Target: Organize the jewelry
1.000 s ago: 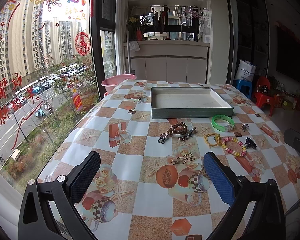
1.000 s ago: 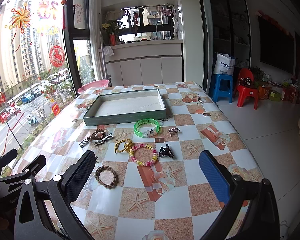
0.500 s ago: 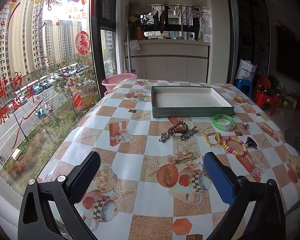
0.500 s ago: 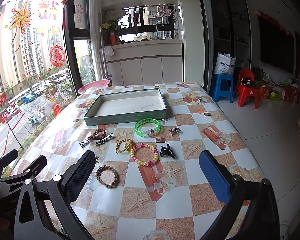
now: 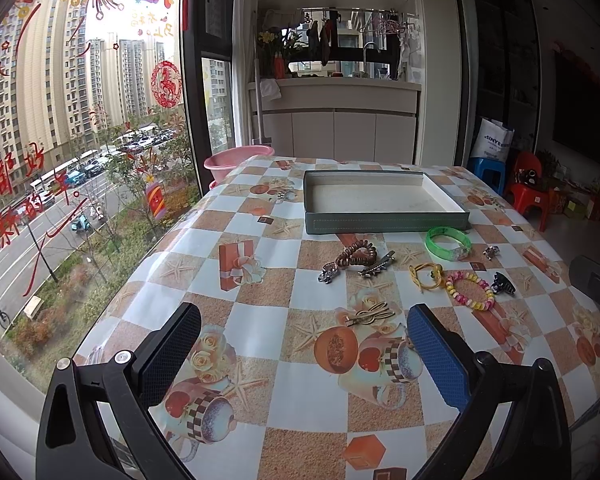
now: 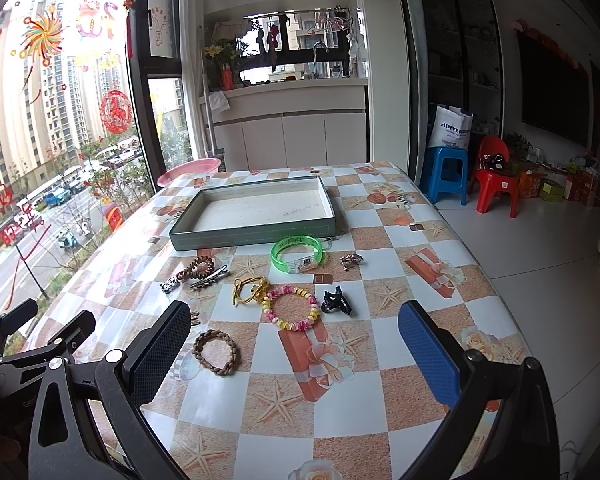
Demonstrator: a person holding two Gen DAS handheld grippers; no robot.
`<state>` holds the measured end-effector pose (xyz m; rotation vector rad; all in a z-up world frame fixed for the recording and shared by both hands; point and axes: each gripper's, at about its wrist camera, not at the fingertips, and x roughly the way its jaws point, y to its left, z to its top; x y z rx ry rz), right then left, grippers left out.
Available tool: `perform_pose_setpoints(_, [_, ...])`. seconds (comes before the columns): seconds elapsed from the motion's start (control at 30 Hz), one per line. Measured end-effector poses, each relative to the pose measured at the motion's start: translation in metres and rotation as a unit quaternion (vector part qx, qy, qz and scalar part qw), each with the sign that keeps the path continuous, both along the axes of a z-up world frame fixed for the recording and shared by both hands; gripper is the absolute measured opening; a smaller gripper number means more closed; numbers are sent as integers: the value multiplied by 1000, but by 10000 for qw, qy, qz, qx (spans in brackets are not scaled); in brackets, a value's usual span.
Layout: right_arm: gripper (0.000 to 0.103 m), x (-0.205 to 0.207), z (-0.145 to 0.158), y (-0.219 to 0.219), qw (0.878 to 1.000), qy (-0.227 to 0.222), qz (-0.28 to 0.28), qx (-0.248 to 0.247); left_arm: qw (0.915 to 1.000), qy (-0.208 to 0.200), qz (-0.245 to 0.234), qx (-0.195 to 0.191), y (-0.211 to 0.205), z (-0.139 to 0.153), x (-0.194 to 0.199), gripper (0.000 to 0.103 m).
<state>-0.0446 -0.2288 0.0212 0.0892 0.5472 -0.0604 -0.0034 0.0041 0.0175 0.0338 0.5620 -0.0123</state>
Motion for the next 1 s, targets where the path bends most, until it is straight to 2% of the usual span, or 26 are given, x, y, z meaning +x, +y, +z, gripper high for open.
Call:
perform_pose_setpoints(0.23, [103,0,-1,1,10000,25,-11,1,10000,51,-21,-12,1,-3,0,103])
perform_pose_setpoints(0.43, [103,4,-9,1,9996,261,41,95,9989,442,-169,-35,4,-18,10,103])
perform_pose_setpoints(0.7, [103,27,-28,-26,9951,944,-72,275,9898,1270,-549,-325,4,-41,52,103])
perform_pose_setpoints(1.0, [103,82,-61,-60,9801,1930,-24,474,9782,1669,-1229,80,-15,-58,100,101])
